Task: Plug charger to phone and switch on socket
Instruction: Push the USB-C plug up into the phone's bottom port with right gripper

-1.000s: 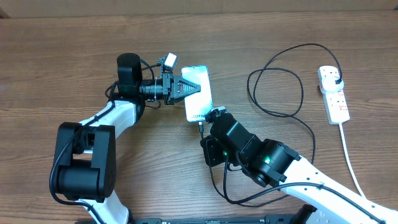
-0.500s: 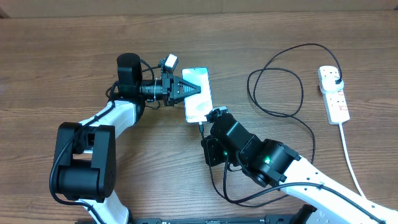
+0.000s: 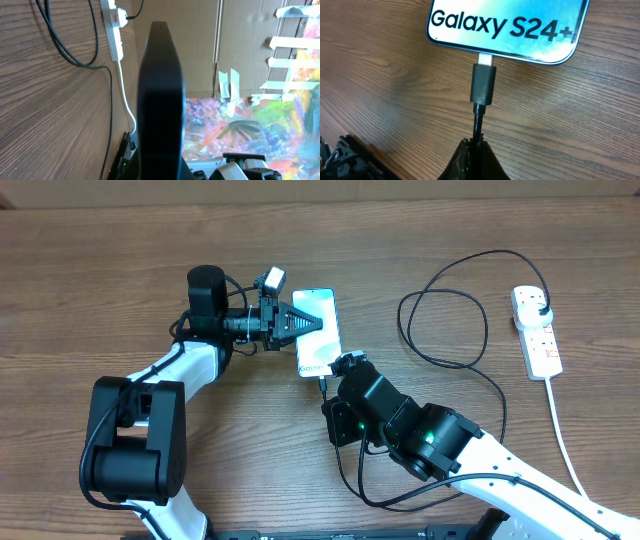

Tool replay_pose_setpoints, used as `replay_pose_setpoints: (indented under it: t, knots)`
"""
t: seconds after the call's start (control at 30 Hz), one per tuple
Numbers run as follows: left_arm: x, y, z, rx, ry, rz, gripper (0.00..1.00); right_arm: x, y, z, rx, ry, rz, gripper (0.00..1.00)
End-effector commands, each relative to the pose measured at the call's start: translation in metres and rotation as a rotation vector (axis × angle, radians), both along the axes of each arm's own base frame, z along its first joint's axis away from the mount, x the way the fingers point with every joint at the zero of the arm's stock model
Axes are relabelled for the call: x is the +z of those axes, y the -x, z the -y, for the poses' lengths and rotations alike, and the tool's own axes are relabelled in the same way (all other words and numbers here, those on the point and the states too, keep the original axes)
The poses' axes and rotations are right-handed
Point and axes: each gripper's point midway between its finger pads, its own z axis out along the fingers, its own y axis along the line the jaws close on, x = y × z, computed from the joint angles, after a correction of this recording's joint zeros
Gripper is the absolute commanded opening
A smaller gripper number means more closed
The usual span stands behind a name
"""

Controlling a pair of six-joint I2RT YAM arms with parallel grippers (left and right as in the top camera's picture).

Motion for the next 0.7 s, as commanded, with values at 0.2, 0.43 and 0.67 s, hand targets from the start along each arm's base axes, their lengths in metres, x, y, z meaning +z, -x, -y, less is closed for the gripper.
replay_pose_setpoints:
  t: [0.2,0.43,0.67]
  knots:
    - [0.011,0.008,0.001,-0.071,0.033,0.026,0.04,0.011,-0.014,-0.003,-0.037,-0.025,0.073,0.04]
    - [0.011,0.008,0.001,-0.073,0.034,0.025,0.04,0.014,-0.018,-0.004,-0.047,-0.035,0.095,0.04]
    - [0.011,0.007,0.001,-0.063,0.03,0.026,0.04,0.01,-0.016,0.0,-0.052,-0.009,0.085,0.27]
